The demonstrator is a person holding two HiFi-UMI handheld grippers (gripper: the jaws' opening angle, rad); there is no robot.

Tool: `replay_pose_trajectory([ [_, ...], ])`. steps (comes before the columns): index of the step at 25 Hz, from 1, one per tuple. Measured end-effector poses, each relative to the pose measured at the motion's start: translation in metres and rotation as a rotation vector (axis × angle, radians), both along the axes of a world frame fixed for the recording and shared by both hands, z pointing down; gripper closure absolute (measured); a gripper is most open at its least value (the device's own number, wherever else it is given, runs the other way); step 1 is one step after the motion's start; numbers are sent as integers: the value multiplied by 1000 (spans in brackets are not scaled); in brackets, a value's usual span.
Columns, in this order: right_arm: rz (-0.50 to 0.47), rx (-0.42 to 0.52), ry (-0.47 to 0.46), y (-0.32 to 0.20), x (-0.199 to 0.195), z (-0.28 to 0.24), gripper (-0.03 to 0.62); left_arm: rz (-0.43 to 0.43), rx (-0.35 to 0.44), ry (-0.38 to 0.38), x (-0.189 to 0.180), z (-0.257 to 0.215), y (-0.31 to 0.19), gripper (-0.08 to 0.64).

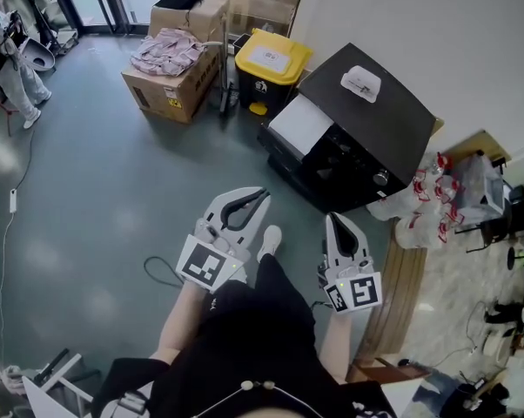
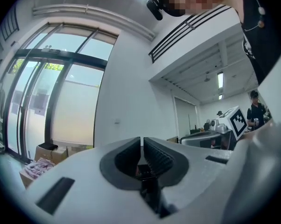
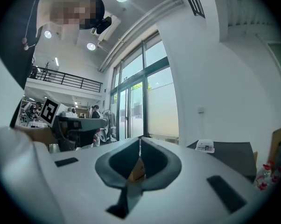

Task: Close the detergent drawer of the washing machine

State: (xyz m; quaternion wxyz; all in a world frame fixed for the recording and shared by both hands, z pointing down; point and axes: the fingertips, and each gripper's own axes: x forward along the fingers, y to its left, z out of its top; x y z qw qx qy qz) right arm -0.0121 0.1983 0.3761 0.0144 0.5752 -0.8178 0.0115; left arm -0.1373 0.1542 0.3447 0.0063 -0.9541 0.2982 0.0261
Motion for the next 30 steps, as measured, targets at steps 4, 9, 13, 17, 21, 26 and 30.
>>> replay_pose_trajectory([
  [4, -14, -14, 14, -20, 12, 6, 543, -7, -20, 6, 14, 2, -20, 552],
  [9, -16, -38, 26, -49, 39, 19, 531, -14, -63, -1, 36, 15, -50, 499],
  [13, -40, -75, 45, -83, 61, 33, 529, -33, -97, -43, 54, 30, -89, 487],
  [17, -98, -126, 86, -117, 80, 55, 525, -61, -140, -80, 75, 47, -124, 471],
  [21, -168, -167, 109, -147, 92, 77, 525, -99, -174, -98, 92, 66, -156, 471],
  [26, -282, -241, 150, -175, 95, 102, 523, -102, -293, -173, 114, 106, -183, 445],
  [30, -368, -315, 182, -190, 90, 131, 521, -121, -430, -153, 120, 137, -202, 412],
])
